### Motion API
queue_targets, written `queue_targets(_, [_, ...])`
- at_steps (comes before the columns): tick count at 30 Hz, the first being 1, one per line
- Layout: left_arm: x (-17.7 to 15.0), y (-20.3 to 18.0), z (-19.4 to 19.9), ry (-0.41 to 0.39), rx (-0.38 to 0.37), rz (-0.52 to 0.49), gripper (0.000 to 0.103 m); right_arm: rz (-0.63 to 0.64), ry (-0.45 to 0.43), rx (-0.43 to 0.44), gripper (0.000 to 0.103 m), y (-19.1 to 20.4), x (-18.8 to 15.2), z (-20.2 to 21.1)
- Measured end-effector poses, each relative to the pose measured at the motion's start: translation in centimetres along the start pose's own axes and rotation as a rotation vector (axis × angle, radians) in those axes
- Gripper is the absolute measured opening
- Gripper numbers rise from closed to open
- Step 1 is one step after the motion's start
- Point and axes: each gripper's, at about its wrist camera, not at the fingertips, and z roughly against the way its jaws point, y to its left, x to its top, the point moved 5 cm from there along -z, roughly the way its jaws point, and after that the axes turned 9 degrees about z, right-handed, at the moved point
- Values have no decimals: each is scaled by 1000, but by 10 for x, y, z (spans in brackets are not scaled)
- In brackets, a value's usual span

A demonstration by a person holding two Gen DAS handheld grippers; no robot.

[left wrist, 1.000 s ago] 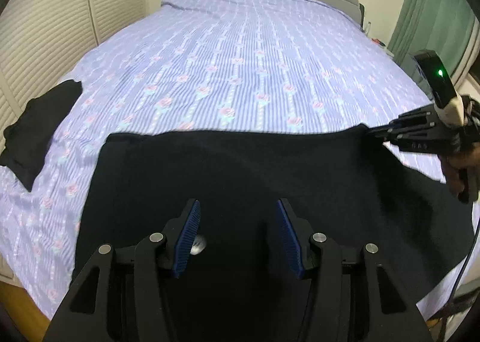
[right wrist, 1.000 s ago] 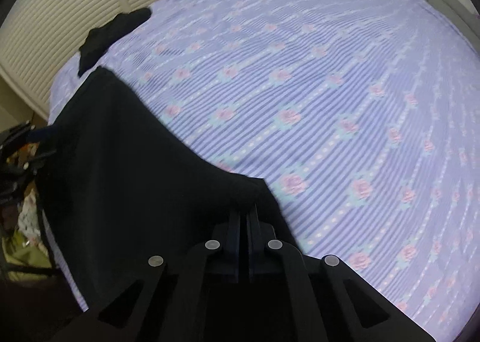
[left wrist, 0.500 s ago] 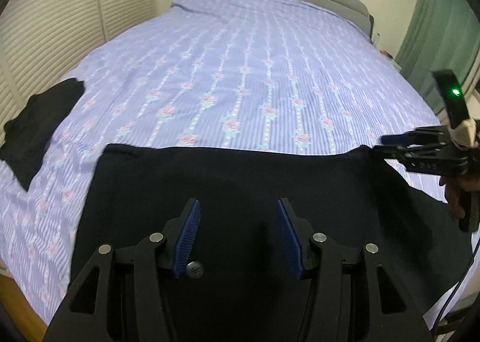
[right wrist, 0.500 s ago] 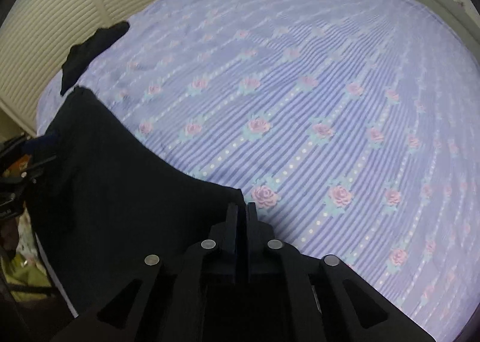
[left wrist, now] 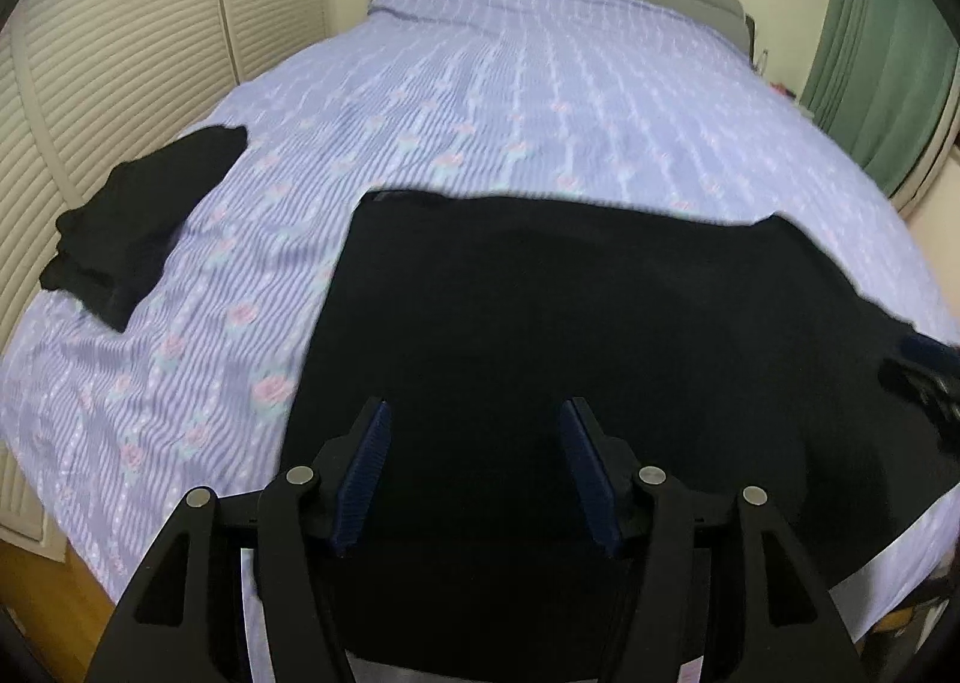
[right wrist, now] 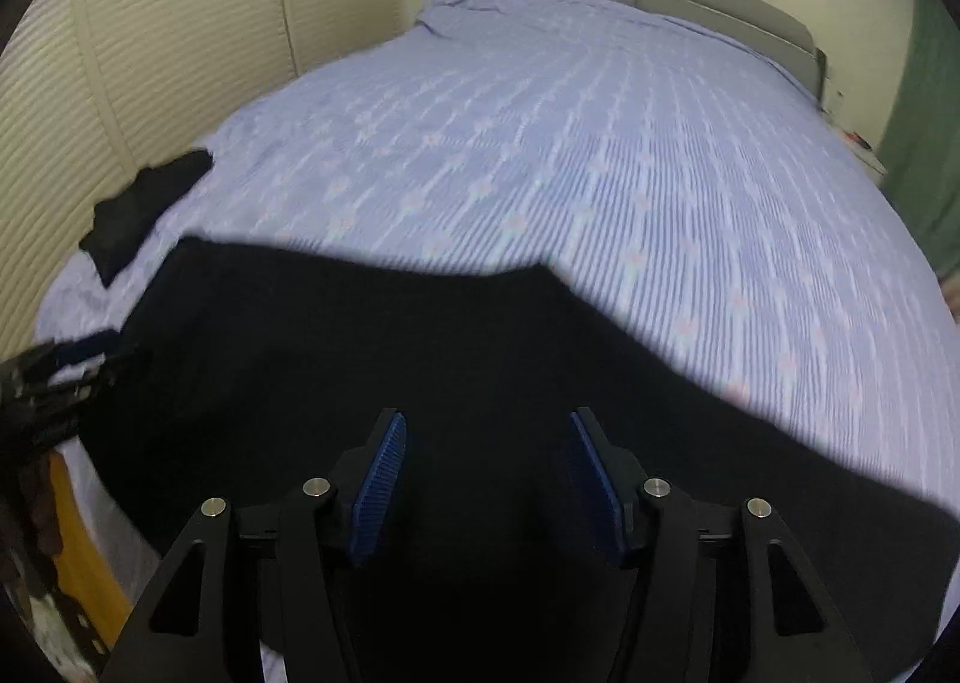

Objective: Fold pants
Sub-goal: 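Smooth the folded trousers with both grippers, then move the right gripper away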

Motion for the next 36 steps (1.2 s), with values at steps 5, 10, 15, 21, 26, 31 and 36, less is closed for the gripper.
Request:
queue_targets(5, [-13, 21, -20, 39, 11, -31, 58, -7, 56, -28, 57, 27, -36, -5])
queue_targets(10, [-22, 27, -32, 31, 25, -61, 59, -112, 130, -51, 63, 7, -69, -24])
queue_targets(15, [-15, 14, -9, -9, 24, -75, 59, -241, 162, -26, 63, -25, -90, -32])
queue_targets(21, [-7, -35, 37, -81, -8, -140, 59, -211, 76, -56, 63, -55, -89, 15])
queue_targets(26, [-20, -78, 55, -81, -62, -144, 59, -161, 52, -65, 63, -74, -104, 49])
queue_targets(31, [-55, -94, 47, -28, -45, -148, 59, -117, 72, -16, 63, -70, -121, 61])
queue_targets(36, [-85, -69, 30, 11, 31, -91, 59, -76, 98, 39, 63, -54, -138, 63])
